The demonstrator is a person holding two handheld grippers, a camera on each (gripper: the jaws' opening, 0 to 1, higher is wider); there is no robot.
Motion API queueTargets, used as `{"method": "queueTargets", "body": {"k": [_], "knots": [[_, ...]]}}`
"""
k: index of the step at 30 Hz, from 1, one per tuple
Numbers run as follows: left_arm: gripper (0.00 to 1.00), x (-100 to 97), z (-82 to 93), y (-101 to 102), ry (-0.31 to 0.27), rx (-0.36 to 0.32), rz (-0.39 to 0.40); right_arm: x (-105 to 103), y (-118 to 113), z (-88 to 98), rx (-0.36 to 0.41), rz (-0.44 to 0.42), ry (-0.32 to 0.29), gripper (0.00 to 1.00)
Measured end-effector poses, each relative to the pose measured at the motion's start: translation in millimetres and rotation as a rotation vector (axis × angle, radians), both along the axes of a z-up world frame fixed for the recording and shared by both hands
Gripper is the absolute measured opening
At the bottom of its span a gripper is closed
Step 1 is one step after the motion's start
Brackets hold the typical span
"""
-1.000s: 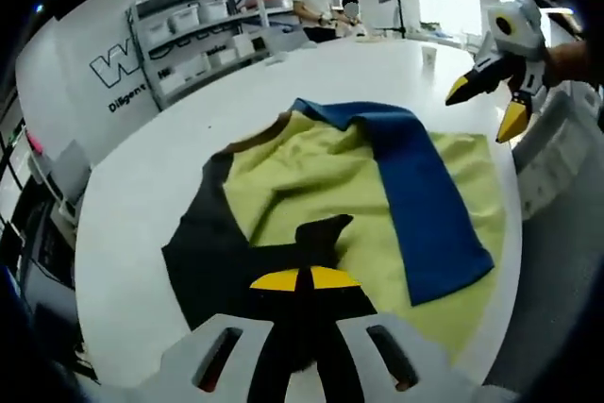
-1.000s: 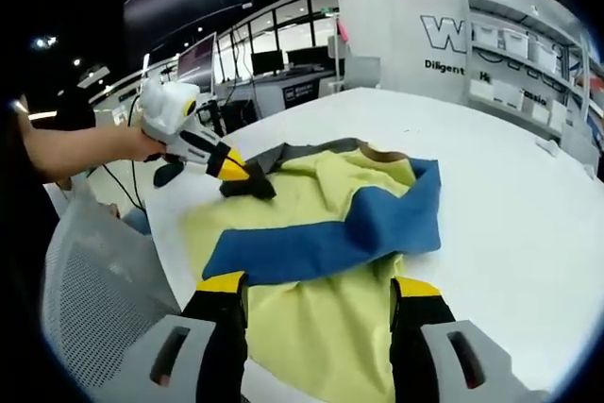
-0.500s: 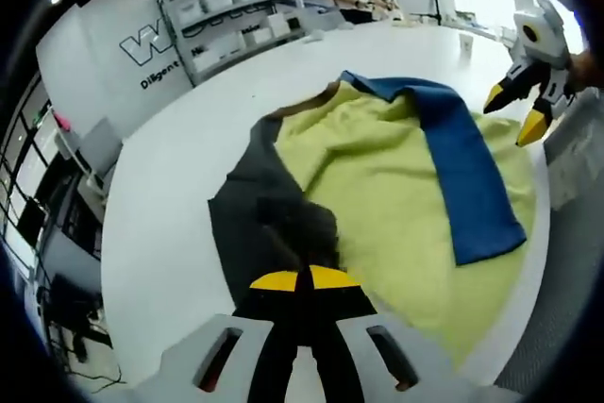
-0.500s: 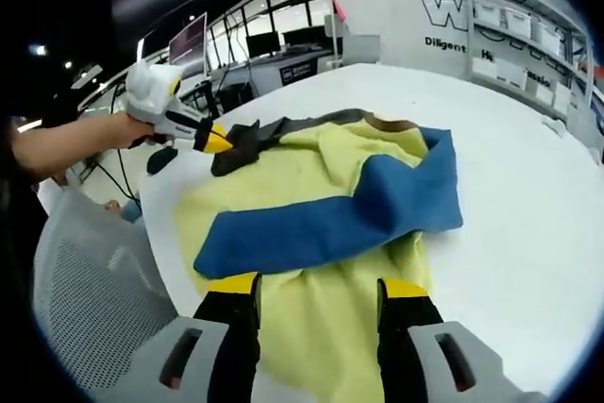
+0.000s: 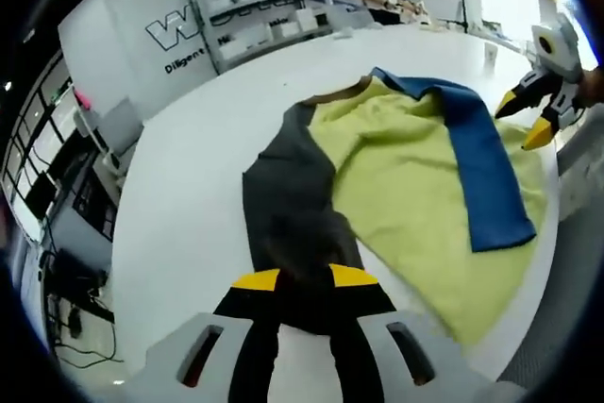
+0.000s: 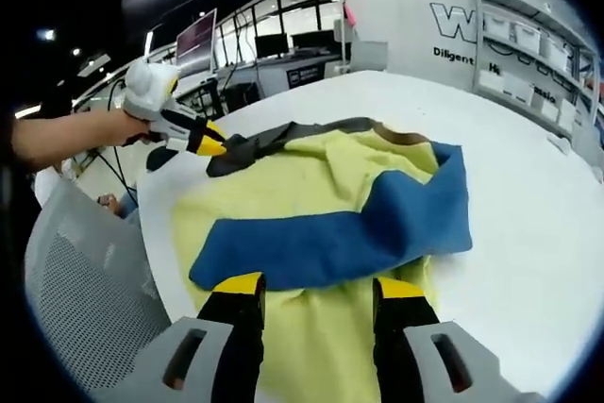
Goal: Fold the garment on the visible template until the final outline fits inside the template.
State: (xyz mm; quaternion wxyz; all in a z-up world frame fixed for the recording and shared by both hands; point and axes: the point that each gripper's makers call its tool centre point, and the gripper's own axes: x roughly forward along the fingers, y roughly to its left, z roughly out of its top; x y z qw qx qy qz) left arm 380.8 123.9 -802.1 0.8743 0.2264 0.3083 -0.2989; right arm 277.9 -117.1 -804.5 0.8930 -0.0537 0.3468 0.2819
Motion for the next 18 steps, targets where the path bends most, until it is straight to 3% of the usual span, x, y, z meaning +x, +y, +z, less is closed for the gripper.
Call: {"method": "queueTargets", "body": {"k": [7, 12, 16, 18], "knots": [[0.28, -7.3, 17.0, -16.5, -0.003, -0.16, 0.038, 2.7, 0.4, -7.0, -0.004, -0.015, 0.033, 0.42], [0.31, -13.4, 27.2, -25.7, -0.013, -0.214, 0.04, 7.8, 1.1, -12.8, -0.023, -0.036, 0.037, 0.38], [0.32, -19.6, 31.9, -35.5, -0.027, -0.223, 0.004, 14.5, -8.2, -19.9, -0.068, -0.101, 0.049, 0.23], [0.32, -22.3, 32.7, -39.4, -0.032, -0.227, -0.011, 20.2, -6.8, -15.2, -0.016, -0.142, 0.038, 0.15]]}}
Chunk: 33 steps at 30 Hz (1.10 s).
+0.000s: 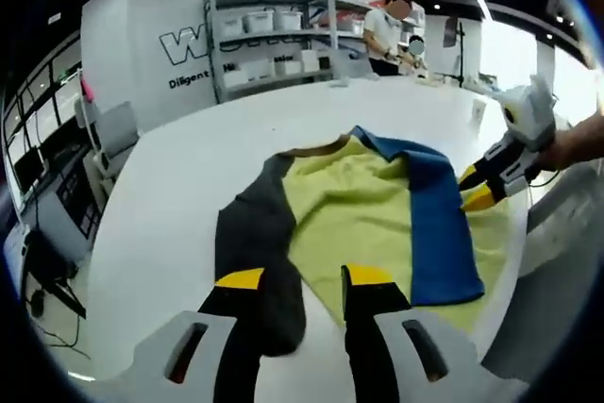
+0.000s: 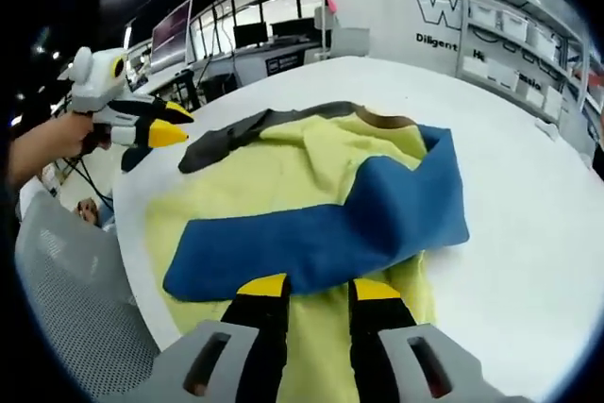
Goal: Fold the garment on the visible template until the final outline fits inside the template.
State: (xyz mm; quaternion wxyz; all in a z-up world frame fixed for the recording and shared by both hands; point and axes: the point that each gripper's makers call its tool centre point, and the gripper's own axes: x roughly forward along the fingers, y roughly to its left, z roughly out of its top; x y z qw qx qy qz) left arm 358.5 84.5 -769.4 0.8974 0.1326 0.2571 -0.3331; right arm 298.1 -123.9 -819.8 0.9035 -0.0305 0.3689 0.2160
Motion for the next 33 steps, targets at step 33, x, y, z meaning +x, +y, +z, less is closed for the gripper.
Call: {"method": "queueTargets", "body": {"k": [33], "knots": [[0.39, -7.0, 7.0, -16.9, -0.036, -0.04, -0.099, 44.9, -84.1, 96.7, -0.121, -0.105, -0.249, 0.0]]}}
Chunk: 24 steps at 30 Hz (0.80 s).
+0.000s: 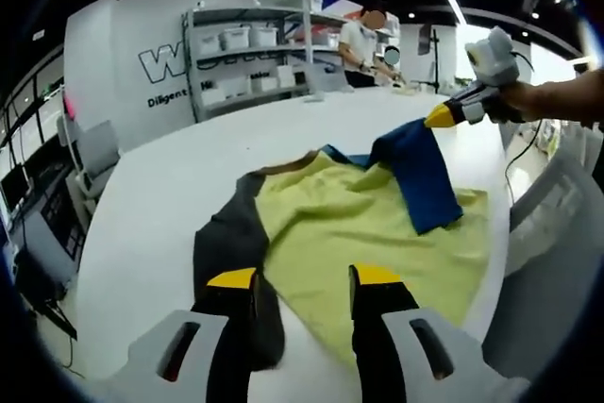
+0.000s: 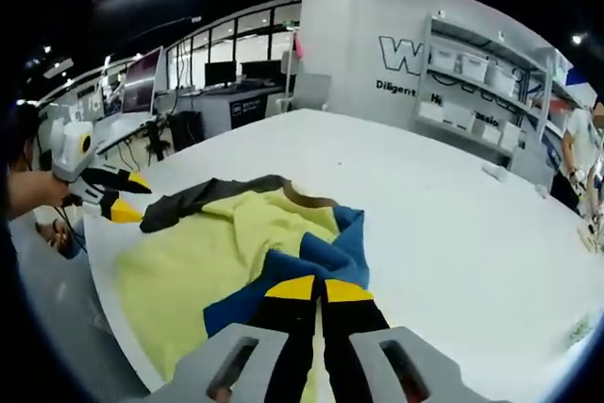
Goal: Fold the garment on the visible template until the final outline fits inside the template.
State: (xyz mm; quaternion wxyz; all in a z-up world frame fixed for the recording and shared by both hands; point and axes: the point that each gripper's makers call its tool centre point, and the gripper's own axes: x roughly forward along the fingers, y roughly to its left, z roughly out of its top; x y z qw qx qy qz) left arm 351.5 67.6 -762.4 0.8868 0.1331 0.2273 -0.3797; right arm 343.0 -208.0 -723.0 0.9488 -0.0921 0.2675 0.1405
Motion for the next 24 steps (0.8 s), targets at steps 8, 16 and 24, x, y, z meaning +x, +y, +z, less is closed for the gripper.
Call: {"method": "queueTargets", "body": {"k": [8, 16, 24], "knots": [[0.38, -1.2, -1.2, 2.3, 0.006, 0.0, 0.004, 6.3, -39.8, 12.6, -0.052, -0.058, -0.031, 0.0], [0.38, -3.3, -0.2, -0.6, 0.003, 0.001, -0.004, 9.9, -71.1, 14.9, -0.112, -0.108, -0.045, 0.0], [0.38, -1.7, 1.7, -2.4, -0.002, 0.0, -0.008, 18.3, -91.5, 21.4, -0.138, -0.147, -0.066, 0.0]]}}
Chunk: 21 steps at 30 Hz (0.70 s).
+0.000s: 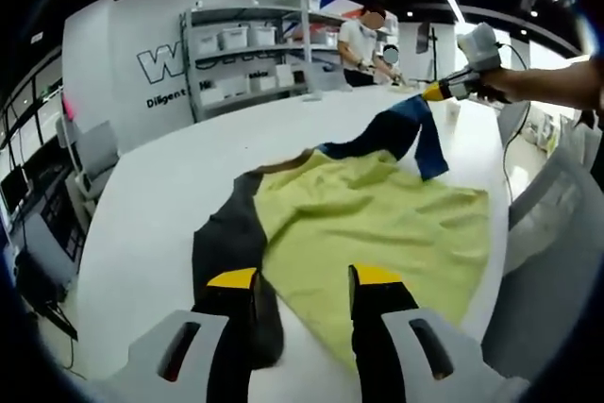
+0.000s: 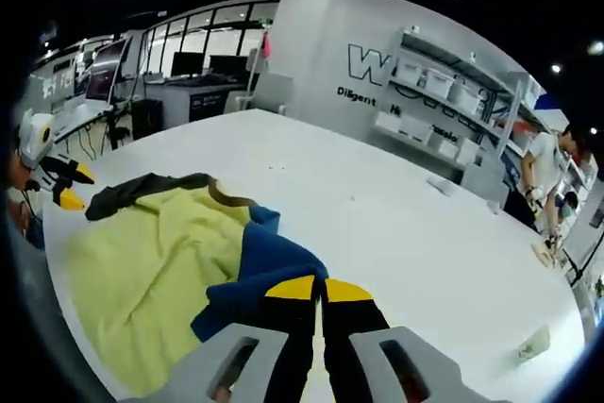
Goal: Fold the garment on the visible template until the final outline fits inside the template.
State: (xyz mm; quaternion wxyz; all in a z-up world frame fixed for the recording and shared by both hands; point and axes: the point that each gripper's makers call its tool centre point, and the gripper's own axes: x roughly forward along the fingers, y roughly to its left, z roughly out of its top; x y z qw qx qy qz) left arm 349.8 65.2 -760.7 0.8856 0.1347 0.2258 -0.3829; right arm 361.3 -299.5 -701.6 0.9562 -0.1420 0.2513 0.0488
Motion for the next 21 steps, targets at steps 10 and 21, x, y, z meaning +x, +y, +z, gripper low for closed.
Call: {"method": "queueTargets", "body": {"k": [10, 21], "knots": [[0.38, 1.2, 1.5, 1.6, -0.003, 0.003, 0.006, 7.0, -9.7, -27.1, -0.012, -0.016, 0.057, 0.0], [0.39, 5.2, -0.1, 10.3, 0.0, 0.02, 0.017, -3.8, -5.8, -80.6, -0.004, -0.008, 0.159, 0.0]]}}
